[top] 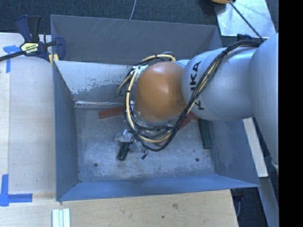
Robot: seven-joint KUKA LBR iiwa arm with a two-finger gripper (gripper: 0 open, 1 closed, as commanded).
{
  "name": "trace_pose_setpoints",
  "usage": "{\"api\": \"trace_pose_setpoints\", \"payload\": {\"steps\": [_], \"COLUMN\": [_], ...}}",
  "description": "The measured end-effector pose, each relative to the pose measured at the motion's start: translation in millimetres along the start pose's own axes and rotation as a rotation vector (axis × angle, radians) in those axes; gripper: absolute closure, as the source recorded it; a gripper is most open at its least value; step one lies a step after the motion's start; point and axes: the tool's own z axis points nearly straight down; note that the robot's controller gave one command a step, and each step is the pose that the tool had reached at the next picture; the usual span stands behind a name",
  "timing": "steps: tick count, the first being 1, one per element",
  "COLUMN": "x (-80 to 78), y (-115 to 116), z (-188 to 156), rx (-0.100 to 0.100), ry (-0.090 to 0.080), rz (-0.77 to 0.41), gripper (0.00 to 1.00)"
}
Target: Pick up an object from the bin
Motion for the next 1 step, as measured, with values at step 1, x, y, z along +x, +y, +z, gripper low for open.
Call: {"api": "trace_pose_setpoints", "payload": {"steps": [1], "x": [0.0], "y": [0.0], "z": [-0.1], "rx": [0.0], "ry": [0.0], "rz": [0.0], "gripper": [1.0]}}
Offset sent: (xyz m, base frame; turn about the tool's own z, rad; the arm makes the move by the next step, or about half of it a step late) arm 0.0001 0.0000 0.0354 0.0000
